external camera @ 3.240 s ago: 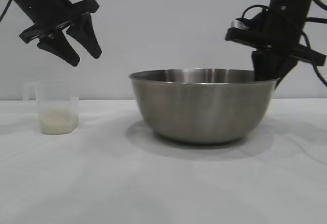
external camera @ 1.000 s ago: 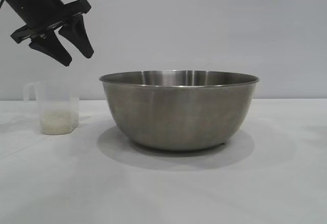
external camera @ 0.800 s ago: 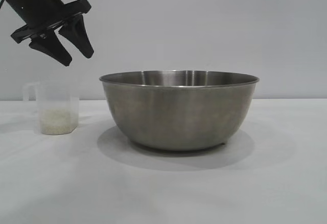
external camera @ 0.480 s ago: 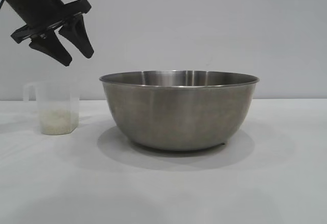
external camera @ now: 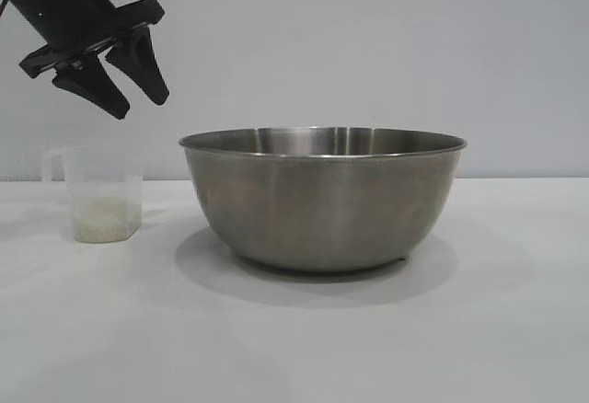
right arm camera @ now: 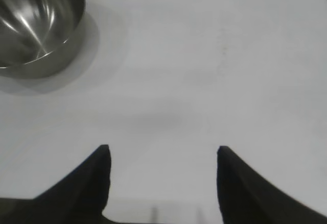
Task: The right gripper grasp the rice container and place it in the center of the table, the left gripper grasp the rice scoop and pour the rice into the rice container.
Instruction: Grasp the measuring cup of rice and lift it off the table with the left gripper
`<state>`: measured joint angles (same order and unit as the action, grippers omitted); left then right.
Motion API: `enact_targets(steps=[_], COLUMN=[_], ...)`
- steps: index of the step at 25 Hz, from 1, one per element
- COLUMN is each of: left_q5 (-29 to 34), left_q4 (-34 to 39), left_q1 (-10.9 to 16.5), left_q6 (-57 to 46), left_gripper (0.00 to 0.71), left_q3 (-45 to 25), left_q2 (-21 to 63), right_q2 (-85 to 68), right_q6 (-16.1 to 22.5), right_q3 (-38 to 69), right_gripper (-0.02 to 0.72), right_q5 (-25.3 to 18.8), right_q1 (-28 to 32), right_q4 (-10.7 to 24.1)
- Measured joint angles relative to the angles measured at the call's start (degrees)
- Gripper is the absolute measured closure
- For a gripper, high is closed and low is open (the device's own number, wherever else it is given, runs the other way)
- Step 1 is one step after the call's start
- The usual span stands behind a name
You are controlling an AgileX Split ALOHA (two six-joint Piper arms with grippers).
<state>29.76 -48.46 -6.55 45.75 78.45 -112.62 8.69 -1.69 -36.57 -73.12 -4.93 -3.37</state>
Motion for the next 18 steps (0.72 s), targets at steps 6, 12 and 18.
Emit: enact_targets(steps=[6,12,18], left_q5=[0.00,0.00,0.00], left_q4=[0.00,-0.11,-0.11], left_q1=[0.00,0.13,0.13], left_q6=[0.00,0.00,0.00], left_gripper=[0.312,0.312,0.312], left_q3=[0.00,0.00,0.00], left_q2=[0.00,0.00,0.00], right_q2=[-9.71,-9.69,-9.69], right_q6=[0.00,-0.12,-0.12], right_q3=[3.53,5.82,6.31], right_gripper=[0.318,0.318,0.318], right_q5=[0.20,0.21,2.78], right_q1=[0.00,0.00,0.00], right_q4=[-0.11,-0.01,0.88])
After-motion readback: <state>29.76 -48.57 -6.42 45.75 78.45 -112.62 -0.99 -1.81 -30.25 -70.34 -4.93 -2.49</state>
